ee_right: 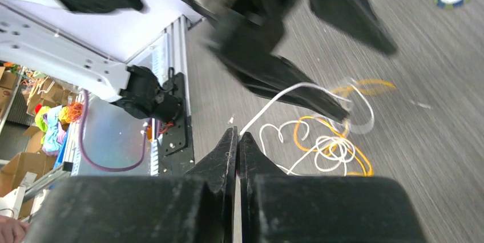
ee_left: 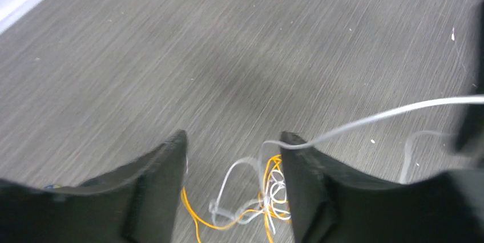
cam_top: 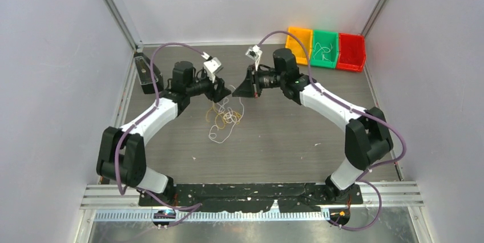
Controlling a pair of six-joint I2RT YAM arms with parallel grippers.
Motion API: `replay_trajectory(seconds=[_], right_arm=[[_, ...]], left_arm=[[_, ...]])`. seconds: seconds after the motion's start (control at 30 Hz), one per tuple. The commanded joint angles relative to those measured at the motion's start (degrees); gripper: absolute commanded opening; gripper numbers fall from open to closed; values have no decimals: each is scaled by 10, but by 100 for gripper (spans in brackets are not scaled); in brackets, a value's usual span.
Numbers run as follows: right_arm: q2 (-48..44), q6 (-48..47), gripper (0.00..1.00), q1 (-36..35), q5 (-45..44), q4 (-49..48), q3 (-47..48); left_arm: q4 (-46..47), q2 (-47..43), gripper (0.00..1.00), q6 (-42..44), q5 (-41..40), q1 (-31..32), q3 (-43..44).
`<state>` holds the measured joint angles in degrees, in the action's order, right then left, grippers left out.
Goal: Untangle the cables
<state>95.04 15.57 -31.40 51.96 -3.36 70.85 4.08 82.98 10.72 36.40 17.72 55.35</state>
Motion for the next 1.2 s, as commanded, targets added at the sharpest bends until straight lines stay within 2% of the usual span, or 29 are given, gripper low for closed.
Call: replay_trajectory(seconds=[0.0, 0.1, 0.37, 0.57, 0.63, 0.8, 0.93, 1.17], right_arm=[[-60, 25, 5, -5, 31, -34, 51], [-83, 47, 6, 0, 27, -49, 74], [-102, 183, 5, 55, 18, -135, 155], [-96, 244, 6, 81, 5, -174, 201], [-96, 232, 5, 83, 2, -161, 205], [-95, 173, 5, 89, -19, -97, 208], [-70, 136, 5, 128, -67, -20, 253], [-25, 34, 5, 222, -118, 114, 336]], left_arm=[[76, 27, 51, -21, 0, 15, -21], [62, 43, 42, -62, -16, 13, -27], [18, 35, 45, -88, -44, 13, -64], [5, 27, 43, -122, -49, -7, -78], [21, 5, 46, -134, -27, -22, -84], [34, -78, 72, -85, 4, -26, -89], [-54, -106, 75, -41, -15, -26, -60], [-124, -123, 79, -38, -29, -25, -32]])
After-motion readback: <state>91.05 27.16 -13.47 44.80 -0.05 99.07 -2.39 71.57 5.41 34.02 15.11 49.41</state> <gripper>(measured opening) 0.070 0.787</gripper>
